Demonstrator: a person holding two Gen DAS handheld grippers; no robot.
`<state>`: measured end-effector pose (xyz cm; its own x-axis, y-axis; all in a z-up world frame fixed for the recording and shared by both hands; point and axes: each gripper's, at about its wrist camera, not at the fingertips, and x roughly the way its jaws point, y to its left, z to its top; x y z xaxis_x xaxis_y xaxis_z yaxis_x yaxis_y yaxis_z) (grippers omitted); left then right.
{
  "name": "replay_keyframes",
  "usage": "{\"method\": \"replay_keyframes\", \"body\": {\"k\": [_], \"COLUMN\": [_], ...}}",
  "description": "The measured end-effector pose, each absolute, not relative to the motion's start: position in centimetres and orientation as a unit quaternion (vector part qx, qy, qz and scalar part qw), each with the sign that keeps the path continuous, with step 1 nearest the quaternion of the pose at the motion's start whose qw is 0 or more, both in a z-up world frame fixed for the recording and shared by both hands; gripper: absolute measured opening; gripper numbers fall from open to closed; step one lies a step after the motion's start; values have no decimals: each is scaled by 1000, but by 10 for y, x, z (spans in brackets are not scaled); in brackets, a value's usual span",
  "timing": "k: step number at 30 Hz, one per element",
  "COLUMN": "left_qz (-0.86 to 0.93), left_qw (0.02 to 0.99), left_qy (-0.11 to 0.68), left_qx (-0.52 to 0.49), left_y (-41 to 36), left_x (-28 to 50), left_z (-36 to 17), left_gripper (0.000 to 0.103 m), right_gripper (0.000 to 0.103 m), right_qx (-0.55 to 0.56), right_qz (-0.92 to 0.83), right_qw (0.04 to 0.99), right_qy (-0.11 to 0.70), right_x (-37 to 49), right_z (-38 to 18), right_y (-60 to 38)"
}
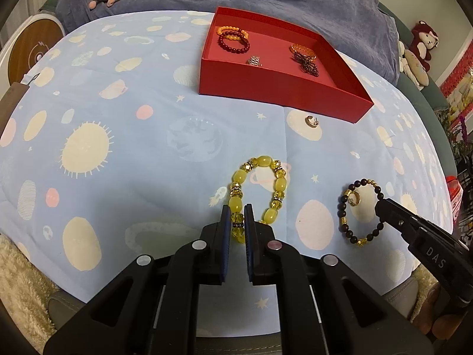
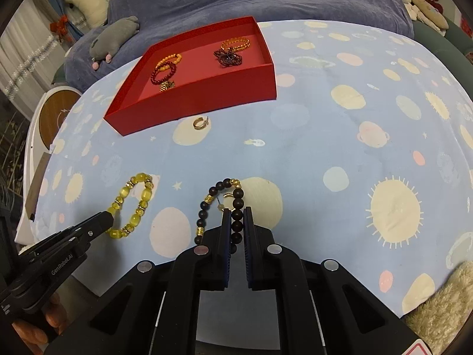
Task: Organize jewelry
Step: 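Grasp the yellow amber bead bracelet with the left tool while the right tool grasps the dark bead bracelet, then lift both held bracelets and carry them over the red box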
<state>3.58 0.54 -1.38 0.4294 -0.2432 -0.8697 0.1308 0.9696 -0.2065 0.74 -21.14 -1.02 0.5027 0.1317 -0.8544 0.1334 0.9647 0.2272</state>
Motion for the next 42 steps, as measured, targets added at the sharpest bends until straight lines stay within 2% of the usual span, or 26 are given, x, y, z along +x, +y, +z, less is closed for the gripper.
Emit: {"method": "replay_keyframes", "body": {"k": [24, 42], "left_qz": [-130, -127], "left_qw": [865, 895], "left_qy": [482, 424], "left_qx": [-56, -50], "left_y": [3, -11], "left_x": [35, 148], "left_z": [51, 96], "left_gripper": [9, 9], "right_gripper": [8, 8], "right_qx": [113, 93], "right_qz": [33, 35], "right_qw": [886, 904], "right_qy": [448, 416], "right_x": [3, 123], "right_z": [55, 78], "right_y": [-191, -198]}}
